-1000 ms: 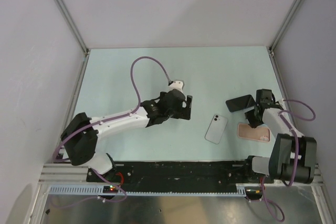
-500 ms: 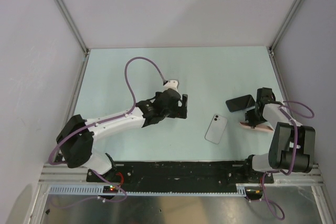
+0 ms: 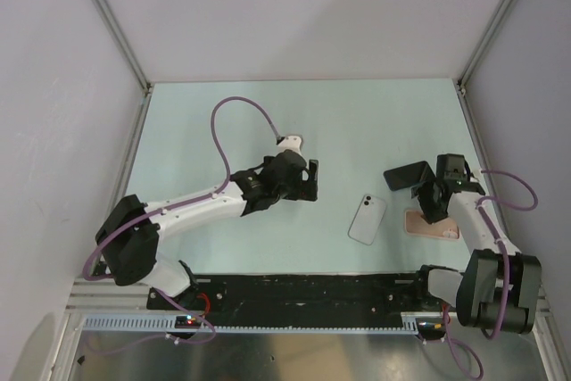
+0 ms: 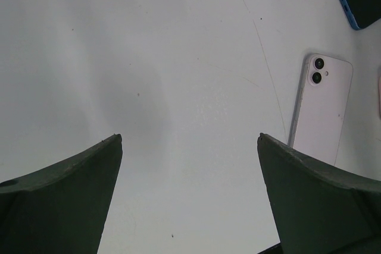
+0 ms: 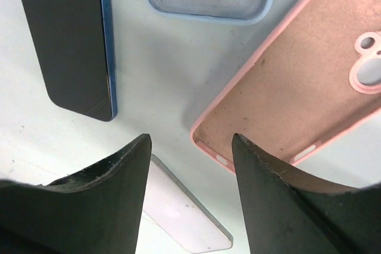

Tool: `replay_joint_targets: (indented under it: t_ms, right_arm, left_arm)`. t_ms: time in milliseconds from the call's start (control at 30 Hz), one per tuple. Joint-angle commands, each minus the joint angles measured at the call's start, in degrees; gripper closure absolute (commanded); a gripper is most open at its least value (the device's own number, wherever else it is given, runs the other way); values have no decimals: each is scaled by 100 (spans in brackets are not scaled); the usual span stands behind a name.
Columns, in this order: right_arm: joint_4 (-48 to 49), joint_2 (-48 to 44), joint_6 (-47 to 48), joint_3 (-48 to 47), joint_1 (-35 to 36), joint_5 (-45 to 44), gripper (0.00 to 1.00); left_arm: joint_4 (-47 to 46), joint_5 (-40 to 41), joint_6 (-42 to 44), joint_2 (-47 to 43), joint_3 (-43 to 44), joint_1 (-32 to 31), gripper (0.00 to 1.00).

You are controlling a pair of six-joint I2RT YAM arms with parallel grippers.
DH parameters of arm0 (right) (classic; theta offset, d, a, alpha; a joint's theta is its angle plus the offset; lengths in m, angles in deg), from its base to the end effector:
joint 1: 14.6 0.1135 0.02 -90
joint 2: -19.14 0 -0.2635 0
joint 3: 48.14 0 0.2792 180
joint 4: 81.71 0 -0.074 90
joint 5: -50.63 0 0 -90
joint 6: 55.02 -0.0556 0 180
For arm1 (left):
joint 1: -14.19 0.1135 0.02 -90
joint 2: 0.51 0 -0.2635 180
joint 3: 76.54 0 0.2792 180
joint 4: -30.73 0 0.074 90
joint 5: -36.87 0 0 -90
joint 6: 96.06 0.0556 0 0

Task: Put the phone into the phone case

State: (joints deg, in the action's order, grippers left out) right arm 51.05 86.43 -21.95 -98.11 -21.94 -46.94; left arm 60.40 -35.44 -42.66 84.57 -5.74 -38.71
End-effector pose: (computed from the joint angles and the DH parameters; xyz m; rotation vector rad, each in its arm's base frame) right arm 0.2374 -0.0380 0.1569 1.4610 2.2505 0.0928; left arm 0.2303 -0.2764 0.2190 0.1777 2.3270 -0.4394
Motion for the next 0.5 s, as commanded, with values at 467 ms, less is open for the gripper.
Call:
replay_joint_targets:
  t_ms: [467]
  right_arm:
    - [-516, 1329, -734, -782, -404, 339, 59]
  left_arm:
    - [-115, -110, -156, -147, 149, 214, 2]
